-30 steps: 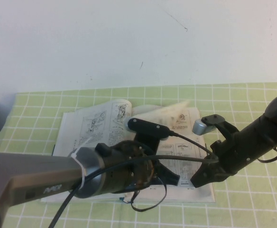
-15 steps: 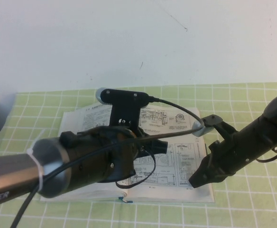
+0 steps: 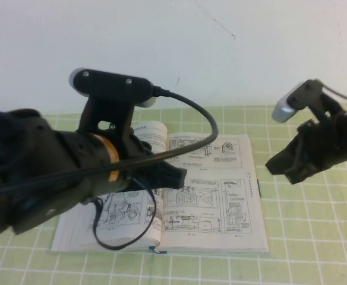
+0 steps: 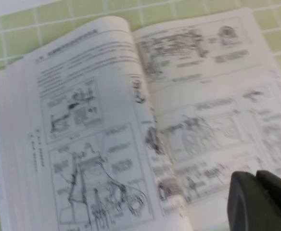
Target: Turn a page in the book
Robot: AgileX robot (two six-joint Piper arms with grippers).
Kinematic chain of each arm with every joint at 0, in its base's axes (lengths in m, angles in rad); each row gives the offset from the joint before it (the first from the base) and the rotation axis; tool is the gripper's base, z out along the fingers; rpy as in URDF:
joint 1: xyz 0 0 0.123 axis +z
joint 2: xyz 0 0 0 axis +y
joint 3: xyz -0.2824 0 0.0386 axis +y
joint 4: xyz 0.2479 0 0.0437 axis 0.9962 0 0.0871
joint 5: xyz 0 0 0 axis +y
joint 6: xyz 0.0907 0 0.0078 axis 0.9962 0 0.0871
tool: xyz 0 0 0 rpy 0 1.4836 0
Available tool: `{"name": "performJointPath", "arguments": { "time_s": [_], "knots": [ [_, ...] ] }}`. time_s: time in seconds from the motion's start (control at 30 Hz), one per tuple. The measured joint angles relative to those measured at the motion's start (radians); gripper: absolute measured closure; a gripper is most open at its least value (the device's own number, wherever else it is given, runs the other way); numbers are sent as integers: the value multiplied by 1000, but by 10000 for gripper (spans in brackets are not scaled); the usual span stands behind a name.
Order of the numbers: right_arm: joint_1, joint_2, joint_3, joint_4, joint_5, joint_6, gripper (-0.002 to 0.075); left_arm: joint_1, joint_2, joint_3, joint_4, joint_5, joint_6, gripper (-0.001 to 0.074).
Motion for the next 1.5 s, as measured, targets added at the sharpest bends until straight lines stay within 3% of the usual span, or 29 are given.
{"name": "performJointPath", "arguments": {
  "time_s": [0.23, 0.5, 1.0, 1.2, 1.23, 1.5],
  "knots": [
    [-6, -314, 2, -344, 59, 248, 727, 0, -197, 1, -306, 80, 357, 737],
    [-6, -667, 46, -578, 152, 476, 727, 0, -426, 34, -257, 91, 445, 737],
    [-6, -1237, 415, -605, 133, 649, 727, 0, -919, 570, -190, -336, 496, 737],
    [-6, -1425, 579, -542, 18, 652, 727, 0, -1017, 704, -188, -359, 498, 737],
    [-6, -1518, 758, -522, -50, 654, 727, 0, -1030, 739, -154, -331, 498, 737],
    [-6, -1518, 767, -520, -5, 654, 727, 0, -1030, 739, -154, -330, 498, 737]
  ]
}}
